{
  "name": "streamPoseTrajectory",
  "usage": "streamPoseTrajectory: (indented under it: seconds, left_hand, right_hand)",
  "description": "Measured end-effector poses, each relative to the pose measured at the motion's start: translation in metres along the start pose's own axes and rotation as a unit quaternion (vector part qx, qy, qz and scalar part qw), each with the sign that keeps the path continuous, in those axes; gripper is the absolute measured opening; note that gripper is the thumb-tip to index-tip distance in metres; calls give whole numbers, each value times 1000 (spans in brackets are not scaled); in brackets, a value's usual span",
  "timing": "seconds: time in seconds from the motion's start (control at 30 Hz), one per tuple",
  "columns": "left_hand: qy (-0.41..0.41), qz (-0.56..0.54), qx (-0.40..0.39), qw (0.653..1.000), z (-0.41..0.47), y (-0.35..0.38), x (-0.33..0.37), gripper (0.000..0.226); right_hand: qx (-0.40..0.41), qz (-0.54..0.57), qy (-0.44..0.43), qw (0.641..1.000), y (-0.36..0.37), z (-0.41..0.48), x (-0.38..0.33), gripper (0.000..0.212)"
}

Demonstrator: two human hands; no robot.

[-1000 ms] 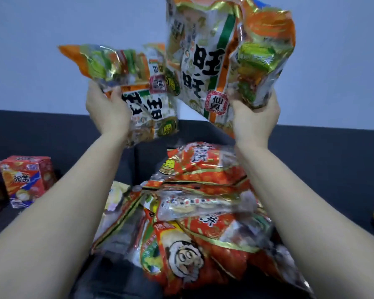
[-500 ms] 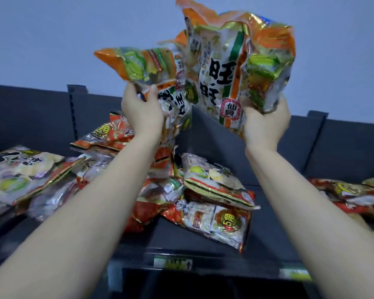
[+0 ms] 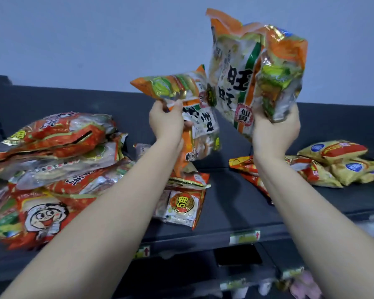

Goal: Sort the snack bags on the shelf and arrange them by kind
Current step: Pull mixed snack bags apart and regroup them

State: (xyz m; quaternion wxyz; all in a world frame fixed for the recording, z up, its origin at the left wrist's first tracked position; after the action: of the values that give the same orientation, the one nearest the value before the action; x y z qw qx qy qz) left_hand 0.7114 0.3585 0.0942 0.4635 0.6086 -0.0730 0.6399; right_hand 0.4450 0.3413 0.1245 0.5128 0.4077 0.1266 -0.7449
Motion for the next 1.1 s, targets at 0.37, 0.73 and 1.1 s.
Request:
streamPoseTrajectory:
  seconds: [0.37,0.73,1.1]
  left_hand:
    - [-251,41,-37,966,-17,65,-157,24]
    - [-174,393,-204,879,-50,68,-202,62]
    - [-7,645,-218,733,-57,65,-197,120]
  right_hand:
    - [-84,-20,149,985,-36,45,112,29]
    - [-267,-142,314,900,-19,19,243,96]
    - [-489,-136,445,738,-8,-38,241,56]
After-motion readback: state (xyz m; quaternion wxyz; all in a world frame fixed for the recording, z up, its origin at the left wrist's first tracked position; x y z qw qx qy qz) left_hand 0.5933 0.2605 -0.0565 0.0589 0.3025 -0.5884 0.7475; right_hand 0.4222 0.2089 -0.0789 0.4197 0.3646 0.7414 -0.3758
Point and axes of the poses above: each hand's wrist, its own z-axis towards the middle knuckle, its own y-axis out of the palm, x = y × z, the point moved 9 cm from there along z, towards the middle knuckle, and after that the axes turned 3 degrees about -z, right-handed, at the moved point
